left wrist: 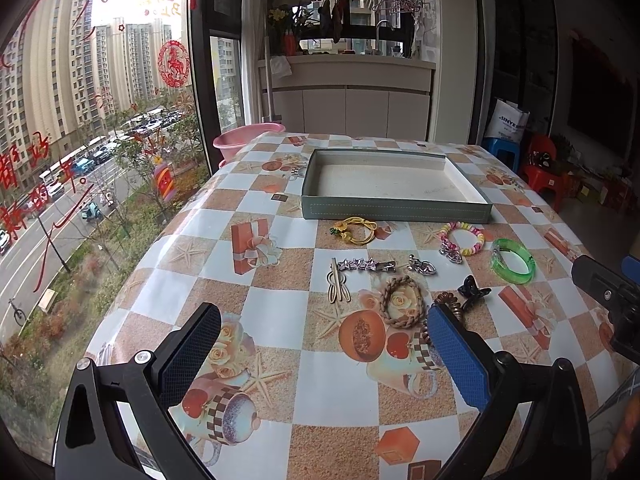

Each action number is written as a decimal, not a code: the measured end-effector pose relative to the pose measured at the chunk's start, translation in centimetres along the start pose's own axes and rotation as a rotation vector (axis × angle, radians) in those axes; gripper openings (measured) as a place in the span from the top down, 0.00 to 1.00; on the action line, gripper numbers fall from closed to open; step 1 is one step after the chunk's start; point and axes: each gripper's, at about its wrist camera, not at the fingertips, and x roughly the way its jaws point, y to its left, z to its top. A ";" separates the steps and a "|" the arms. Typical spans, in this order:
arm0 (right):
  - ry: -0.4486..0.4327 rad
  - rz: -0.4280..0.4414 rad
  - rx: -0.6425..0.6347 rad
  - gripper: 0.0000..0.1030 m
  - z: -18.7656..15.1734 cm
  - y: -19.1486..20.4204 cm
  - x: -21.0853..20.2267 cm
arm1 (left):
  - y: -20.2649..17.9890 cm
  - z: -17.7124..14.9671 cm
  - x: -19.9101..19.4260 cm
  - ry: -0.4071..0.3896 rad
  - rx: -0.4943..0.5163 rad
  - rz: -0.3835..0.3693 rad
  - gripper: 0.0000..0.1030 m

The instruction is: Organize jewelry

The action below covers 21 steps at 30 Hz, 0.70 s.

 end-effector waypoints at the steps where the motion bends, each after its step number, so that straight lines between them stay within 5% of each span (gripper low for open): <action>1: 0.001 0.000 0.000 0.00 0.0 0.0 0.0 | 0.0 0.0 0.0 0.001 0.001 0.002 0.00; 21: 0.000 0.001 0.004 0.00 -0.1 0.1 0.0 | -0.1 -0.1 0.2 0.008 0.004 0.003 0.00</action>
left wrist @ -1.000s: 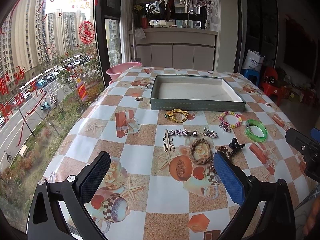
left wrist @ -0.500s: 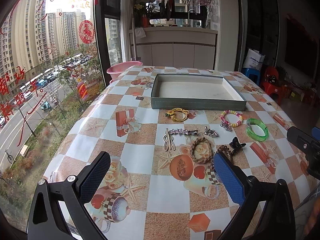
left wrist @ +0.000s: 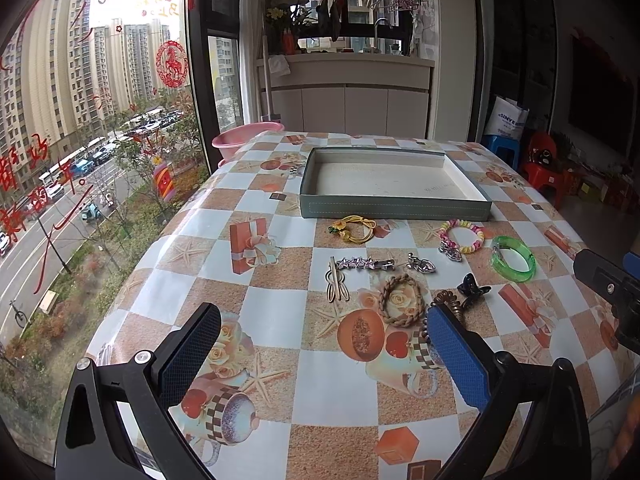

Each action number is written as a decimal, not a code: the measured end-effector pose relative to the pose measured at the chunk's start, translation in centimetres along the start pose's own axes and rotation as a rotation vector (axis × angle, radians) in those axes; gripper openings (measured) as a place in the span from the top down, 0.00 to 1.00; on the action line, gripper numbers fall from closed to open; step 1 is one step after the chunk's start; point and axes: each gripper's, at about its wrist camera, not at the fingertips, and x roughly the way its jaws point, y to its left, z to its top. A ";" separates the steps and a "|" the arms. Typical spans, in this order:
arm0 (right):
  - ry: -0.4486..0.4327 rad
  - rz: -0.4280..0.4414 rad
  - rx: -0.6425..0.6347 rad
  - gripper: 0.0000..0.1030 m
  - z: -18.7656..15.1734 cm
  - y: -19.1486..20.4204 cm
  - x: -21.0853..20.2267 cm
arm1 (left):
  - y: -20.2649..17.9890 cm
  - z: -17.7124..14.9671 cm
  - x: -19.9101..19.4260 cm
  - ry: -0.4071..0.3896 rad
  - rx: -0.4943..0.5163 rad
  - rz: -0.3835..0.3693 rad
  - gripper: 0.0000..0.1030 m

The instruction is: Organize jewelry

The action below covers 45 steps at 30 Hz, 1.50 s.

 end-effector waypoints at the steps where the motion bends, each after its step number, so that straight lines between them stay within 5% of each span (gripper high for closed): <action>1: 0.000 0.001 0.000 0.00 0.0 -0.1 0.0 | 0.0 0.0 0.0 -0.001 -0.001 -0.001 0.00; 45: 0.000 0.003 0.006 0.00 0.1 0.1 -0.1 | -0.1 0.1 -0.1 0.002 -0.002 -0.001 0.00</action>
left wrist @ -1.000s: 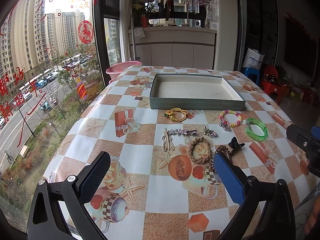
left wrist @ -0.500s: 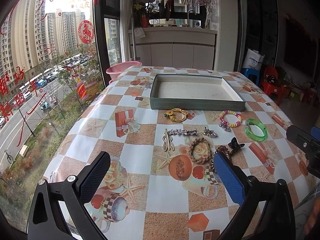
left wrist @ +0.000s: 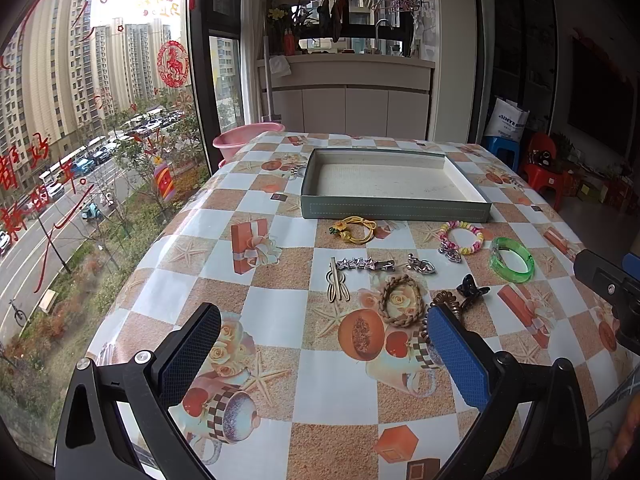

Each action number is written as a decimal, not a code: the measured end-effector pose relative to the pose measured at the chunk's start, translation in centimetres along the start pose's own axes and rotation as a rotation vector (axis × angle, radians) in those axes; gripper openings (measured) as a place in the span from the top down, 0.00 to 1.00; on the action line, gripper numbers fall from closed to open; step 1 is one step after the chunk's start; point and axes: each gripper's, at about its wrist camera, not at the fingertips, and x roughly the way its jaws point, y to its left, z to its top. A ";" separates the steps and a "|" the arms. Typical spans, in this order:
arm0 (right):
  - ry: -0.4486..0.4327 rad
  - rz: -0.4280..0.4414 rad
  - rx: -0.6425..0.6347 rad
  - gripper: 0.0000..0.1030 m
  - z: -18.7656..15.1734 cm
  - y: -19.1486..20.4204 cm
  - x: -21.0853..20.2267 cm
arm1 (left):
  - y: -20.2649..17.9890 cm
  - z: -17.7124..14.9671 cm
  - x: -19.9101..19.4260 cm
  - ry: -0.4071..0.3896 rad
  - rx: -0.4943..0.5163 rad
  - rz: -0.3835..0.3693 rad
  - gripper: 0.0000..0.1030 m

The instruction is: Organize jewelry

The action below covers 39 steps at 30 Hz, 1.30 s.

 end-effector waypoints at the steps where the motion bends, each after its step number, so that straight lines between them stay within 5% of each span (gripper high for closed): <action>1: 0.000 0.000 0.000 0.00 0.0 0.0 0.0 | 0.0 0.0 0.0 0.000 0.000 0.000 0.00; 15: 0.022 0.008 -0.002 0.00 -0.1 0.3 0.5 | 0.5 -0.2 0.7 0.032 -0.005 0.011 0.00; 39: 0.393 0.003 0.138 0.01 3.6 -7.5 13.5 | 1.6 3.1 13.4 0.313 -0.033 -0.044 0.00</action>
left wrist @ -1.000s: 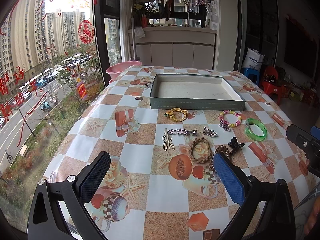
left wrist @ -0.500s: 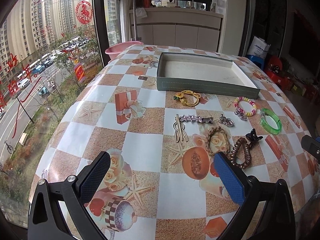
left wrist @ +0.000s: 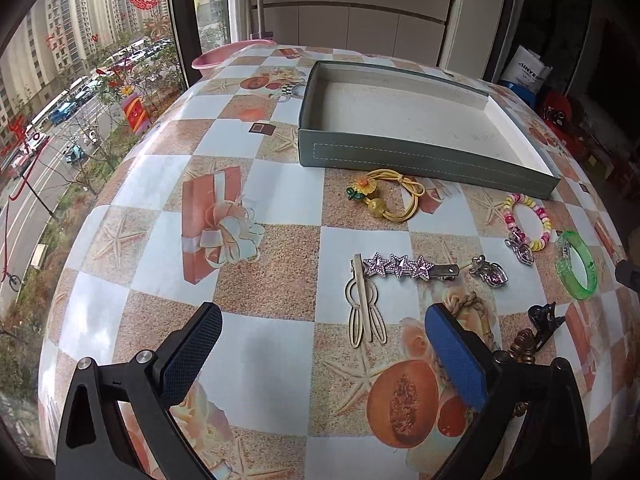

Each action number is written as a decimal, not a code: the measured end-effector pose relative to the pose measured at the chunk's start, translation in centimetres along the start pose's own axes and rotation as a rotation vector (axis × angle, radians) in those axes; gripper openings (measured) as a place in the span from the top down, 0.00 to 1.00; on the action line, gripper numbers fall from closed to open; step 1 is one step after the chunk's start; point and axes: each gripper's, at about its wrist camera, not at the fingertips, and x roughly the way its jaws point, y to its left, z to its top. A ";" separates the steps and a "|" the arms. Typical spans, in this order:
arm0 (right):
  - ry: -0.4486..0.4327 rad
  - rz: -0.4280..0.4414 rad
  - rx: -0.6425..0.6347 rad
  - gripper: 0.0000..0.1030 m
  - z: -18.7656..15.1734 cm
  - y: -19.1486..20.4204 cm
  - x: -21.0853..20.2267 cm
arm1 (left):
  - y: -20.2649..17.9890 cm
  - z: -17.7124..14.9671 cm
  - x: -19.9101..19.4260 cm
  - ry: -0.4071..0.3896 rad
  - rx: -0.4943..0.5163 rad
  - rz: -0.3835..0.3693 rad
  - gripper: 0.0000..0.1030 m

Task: Organize jewelry
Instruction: 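Grasp the green bangle with the right tool while the left tool grasps the beige hair clip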

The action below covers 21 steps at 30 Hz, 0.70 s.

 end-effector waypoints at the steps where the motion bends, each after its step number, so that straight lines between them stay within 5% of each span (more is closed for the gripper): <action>1: 0.012 -0.012 -0.004 0.03 0.3 -0.1 0.6 | -0.1 0.1 0.4 0.006 0.005 0.000 0.00; 4: 0.042 -0.034 -0.020 0.12 0.8 0.0 2.1 | -0.3 0.4 1.4 0.033 0.005 -0.002 0.03; 5: 0.055 -0.037 -0.026 0.17 0.9 0.1 2.6 | -0.4 0.3 1.6 0.040 0.009 -0.003 0.14; 10: 0.113 -0.048 -0.051 0.34 1.0 0.5 4.8 | -1.4 0.2 1.6 0.038 0.054 0.003 0.18; 13: 0.108 -0.090 -0.104 0.36 0.8 1.5 5.1 | -2.0 0.1 1.3 0.028 0.078 -0.017 0.36; 15: 0.105 -0.086 -0.122 0.42 0.7 1.8 5.0 | -2.4 0.1 1.1 0.028 0.095 -0.042 0.60; 16: 0.106 -0.083 -0.123 0.49 0.6 1.9 4.8 | -2.5 0.3 1.1 0.031 0.102 -0.046 0.70; 19: 0.105 -0.072 -0.124 0.80 0.7 2.0 4.6 | -2.4 0.3 1.0 0.031 0.103 -0.067 0.70; 21: 0.100 -0.068 -0.117 0.91 0.6 1.8 4.4 | -1.9 0.4 0.9 0.036 0.076 -0.096 0.70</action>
